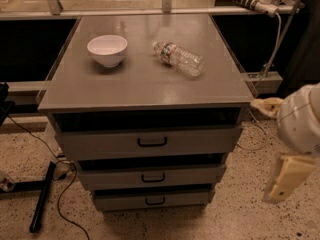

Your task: Open bottom drawer

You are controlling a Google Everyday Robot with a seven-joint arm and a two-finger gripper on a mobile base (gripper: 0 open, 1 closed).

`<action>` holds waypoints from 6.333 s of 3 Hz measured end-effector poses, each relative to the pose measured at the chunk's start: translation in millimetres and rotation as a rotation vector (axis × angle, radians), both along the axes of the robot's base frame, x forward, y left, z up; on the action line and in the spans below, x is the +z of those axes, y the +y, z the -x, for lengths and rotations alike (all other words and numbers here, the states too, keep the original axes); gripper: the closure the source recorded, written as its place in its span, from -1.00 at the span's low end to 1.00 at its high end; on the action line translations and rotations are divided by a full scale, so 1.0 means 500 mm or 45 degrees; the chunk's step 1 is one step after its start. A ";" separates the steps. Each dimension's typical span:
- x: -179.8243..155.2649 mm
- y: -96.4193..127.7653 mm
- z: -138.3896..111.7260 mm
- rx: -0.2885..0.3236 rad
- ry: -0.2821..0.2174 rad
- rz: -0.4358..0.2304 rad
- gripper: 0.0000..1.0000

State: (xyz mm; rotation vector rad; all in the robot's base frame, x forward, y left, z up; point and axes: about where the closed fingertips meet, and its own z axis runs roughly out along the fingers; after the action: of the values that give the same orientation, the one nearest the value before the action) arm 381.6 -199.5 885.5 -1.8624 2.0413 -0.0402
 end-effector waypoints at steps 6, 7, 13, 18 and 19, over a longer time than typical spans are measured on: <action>-0.453 -0.034 -0.054 -0.041 0.061 -0.235 -1.00; -0.525 -0.057 -0.098 -0.089 -0.049 -0.258 -1.00; -0.866 -0.114 -0.196 -0.312 0.027 -0.447 -1.00; -1.086 -0.053 -0.165 0.079 -0.053 -0.438 -1.00; -1.177 -0.023 -0.158 0.133 -0.019 -0.413 -1.00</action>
Offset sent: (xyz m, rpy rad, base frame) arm -0.0222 -0.0039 -0.1956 0.2227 0.1836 0.0673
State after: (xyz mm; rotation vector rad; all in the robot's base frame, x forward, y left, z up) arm 460.6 -211.0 297.0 -1.7525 1.8109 0.2868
